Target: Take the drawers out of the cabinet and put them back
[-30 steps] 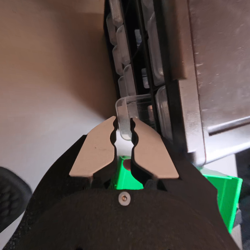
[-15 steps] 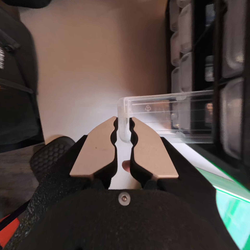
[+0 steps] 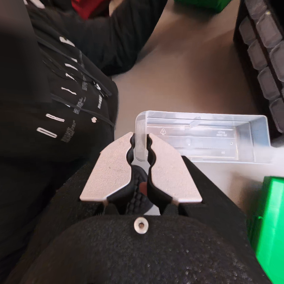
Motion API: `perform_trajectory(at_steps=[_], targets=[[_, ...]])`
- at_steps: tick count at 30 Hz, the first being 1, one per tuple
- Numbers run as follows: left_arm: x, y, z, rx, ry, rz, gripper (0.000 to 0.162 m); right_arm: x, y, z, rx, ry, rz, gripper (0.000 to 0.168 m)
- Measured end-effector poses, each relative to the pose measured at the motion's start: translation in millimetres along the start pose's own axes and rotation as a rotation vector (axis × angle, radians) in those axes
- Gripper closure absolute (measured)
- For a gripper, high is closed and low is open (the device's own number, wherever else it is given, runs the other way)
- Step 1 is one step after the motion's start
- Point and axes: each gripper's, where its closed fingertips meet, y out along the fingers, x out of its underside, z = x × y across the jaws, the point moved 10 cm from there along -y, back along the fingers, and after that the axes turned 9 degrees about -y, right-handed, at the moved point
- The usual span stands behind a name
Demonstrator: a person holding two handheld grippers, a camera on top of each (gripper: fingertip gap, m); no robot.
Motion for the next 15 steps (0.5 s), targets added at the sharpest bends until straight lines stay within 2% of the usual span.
perform_trajectory(at_steps=[1, 8, 15], targets=[[0.1, 0.1, -0.1, 0.000, 0.000, 0.000, 0.162, 4.1, -7.7, -2.7, 0.021, 0.023, 0.038, 0.155], [0.2, 0.1, 0.0, 0.000, 0.000, 0.000, 0.162, 35.7, -43.6, -8.5, 0.236, 0.199, 0.236, 0.155], [0.3, 0.0, 0.2, -0.001, 0.001, 0.000, 0.162, 83.1, -44.6, 49.4, 0.628, 0.658, 0.333, 0.155]])
